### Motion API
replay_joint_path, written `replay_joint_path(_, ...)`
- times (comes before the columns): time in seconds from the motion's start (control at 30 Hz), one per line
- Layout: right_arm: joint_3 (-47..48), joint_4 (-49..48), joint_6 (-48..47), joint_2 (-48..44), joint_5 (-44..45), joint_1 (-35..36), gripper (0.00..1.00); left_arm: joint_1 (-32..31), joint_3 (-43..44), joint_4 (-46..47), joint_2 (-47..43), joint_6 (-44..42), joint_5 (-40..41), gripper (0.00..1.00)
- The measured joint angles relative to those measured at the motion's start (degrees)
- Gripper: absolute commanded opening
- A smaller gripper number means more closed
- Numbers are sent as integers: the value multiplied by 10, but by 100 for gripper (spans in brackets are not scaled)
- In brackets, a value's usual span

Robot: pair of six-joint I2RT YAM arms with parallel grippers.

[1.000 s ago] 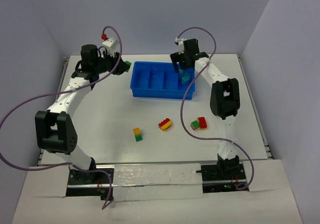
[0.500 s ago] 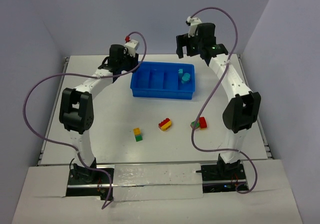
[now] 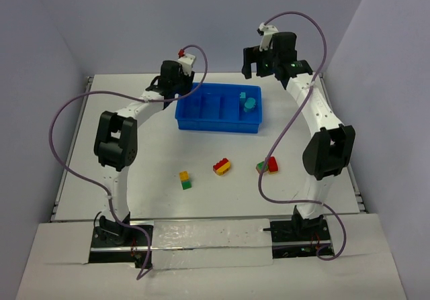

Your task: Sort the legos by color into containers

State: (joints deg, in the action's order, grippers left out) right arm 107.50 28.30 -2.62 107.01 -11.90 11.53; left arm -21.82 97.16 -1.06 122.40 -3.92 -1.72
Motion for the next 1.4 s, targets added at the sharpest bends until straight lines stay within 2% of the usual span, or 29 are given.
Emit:
replay_joint_path(0.17, -2, 0, 0, 3, -1, 0, 100, -2, 7, 0, 14, -3, 6, 25)
replay_joint_path(0.27, -2, 0, 0, 4, -3, 0, 100, -4, 8, 0, 17, -4, 7, 37)
replay_joint_path(0.53, -2, 0, 2, 13, -10, 0, 100, -7, 27, 1, 40, -11, 9, 43)
replay_joint_path(0.7, -2, 0, 2, 16, -11, 0, 100, -8, 34, 0, 54, -13, 19, 56)
replay_joint_path(0.87, -2, 0, 2, 16, -13, 0, 100, -10, 37, 0, 59, -16, 27, 63)
replay_joint_path(1.4, -51, -1, -13, 7, -16, 1, 100, -11, 63, -8, 54, -21, 24, 67)
